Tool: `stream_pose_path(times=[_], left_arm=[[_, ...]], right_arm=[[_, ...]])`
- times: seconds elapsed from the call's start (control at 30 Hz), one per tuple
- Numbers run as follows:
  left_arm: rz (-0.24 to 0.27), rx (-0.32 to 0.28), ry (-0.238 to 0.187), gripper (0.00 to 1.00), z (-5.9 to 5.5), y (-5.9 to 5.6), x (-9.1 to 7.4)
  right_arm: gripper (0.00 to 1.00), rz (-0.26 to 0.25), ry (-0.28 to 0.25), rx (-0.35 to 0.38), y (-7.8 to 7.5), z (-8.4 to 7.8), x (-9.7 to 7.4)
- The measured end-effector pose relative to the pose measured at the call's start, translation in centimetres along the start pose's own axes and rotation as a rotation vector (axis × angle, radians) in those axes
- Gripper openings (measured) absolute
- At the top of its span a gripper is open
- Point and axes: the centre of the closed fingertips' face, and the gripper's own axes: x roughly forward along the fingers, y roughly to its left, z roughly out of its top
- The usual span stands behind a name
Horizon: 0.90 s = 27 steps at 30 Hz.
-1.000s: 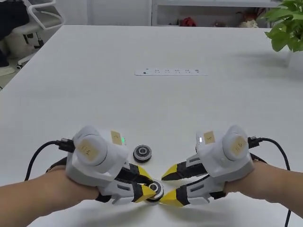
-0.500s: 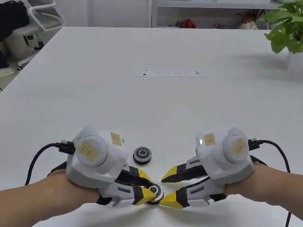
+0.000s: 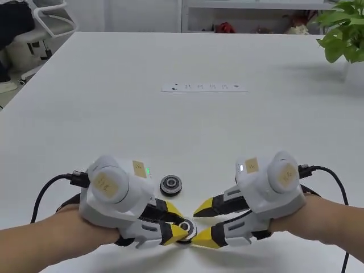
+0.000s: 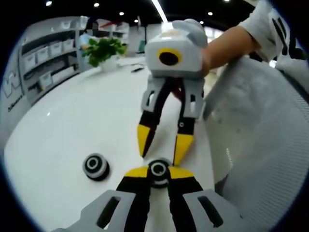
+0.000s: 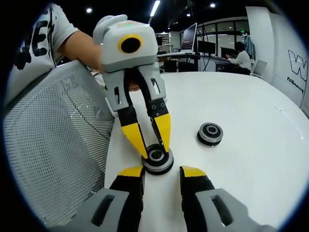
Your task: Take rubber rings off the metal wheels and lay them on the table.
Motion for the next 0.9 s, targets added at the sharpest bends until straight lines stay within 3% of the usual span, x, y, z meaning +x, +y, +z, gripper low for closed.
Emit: stream_pose_path(times=[0.9], left_arm=[[0.010, 0.015, -0.008, 0.14, 0.05, 0.05, 0.01]], right_arm=[[0.23, 0.014, -0.018, 0.040, 0.57, 0.01, 0.77]])
